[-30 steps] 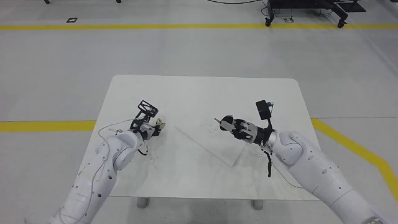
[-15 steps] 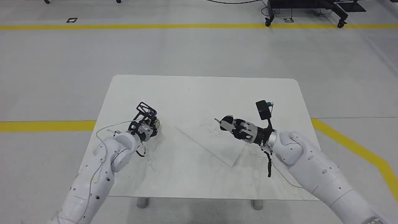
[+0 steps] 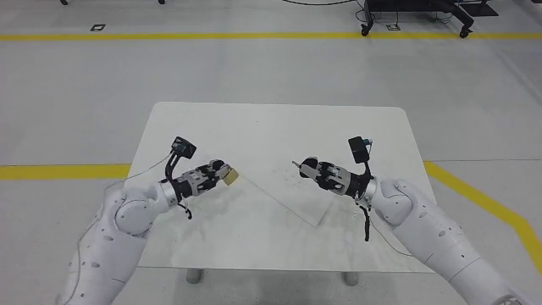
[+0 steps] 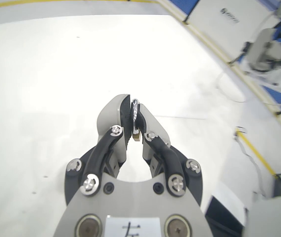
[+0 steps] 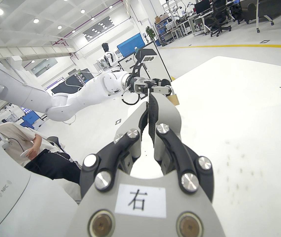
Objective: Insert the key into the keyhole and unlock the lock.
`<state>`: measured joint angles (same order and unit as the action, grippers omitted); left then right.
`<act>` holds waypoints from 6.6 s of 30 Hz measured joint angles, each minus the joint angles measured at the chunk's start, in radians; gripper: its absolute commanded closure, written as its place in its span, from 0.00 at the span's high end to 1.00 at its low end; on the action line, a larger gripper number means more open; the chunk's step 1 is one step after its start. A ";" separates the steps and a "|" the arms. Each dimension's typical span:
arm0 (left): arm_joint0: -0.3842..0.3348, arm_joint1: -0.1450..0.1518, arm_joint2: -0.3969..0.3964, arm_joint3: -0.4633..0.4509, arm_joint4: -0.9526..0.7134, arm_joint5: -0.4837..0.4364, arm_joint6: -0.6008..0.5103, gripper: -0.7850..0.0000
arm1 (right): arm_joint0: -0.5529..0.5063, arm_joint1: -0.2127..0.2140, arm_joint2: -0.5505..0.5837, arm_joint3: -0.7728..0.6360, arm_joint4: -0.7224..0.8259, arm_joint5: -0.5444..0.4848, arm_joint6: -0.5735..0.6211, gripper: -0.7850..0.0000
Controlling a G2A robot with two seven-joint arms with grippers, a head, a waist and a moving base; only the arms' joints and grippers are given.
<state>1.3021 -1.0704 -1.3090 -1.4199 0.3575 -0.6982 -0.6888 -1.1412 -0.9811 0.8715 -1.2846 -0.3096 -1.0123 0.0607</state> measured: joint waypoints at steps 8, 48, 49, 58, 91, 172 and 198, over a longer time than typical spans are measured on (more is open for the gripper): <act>-0.163 -0.009 0.128 0.088 -0.439 0.102 -0.378 0.00 | 0.000 0.000 0.000 0.000 0.000 0.000 0.000 0.00; -0.576 -0.253 0.470 0.880 -1.487 0.801 -0.847 0.00 | -0.142 -0.013 0.189 -0.072 -0.161 0.168 -0.355 0.00; -0.576 -0.253 0.470 0.878 -1.487 0.801 -0.847 0.00 | -0.142 -0.013 0.190 -0.072 -0.160 0.169 -0.356 0.00; -0.571 -0.252 0.465 0.872 -1.493 0.806 -0.844 0.00 | -0.142 -0.013 0.189 -0.072 -0.160 0.168 -0.354 0.00; -0.629 -0.368 0.511 0.999 -1.430 0.579 -0.571 0.00 | -0.269 0.065 0.455 -0.625 0.538 1.113 0.528 0.00; -0.467 -0.305 0.394 0.644 -1.158 0.827 -0.330 0.00 | -0.189 -0.002 0.273 -0.673 0.719 1.610 0.409 0.00; -0.430 -0.302 0.385 0.549 -1.161 0.883 -0.266 0.00 | -0.233 -0.004 0.268 -0.710 0.687 1.594 0.370 0.00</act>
<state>0.8725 -1.3727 -0.9243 -0.8706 -0.8040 0.1849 -0.9552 -1.3746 -0.9850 1.1399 -1.9944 0.3774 0.5813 0.4312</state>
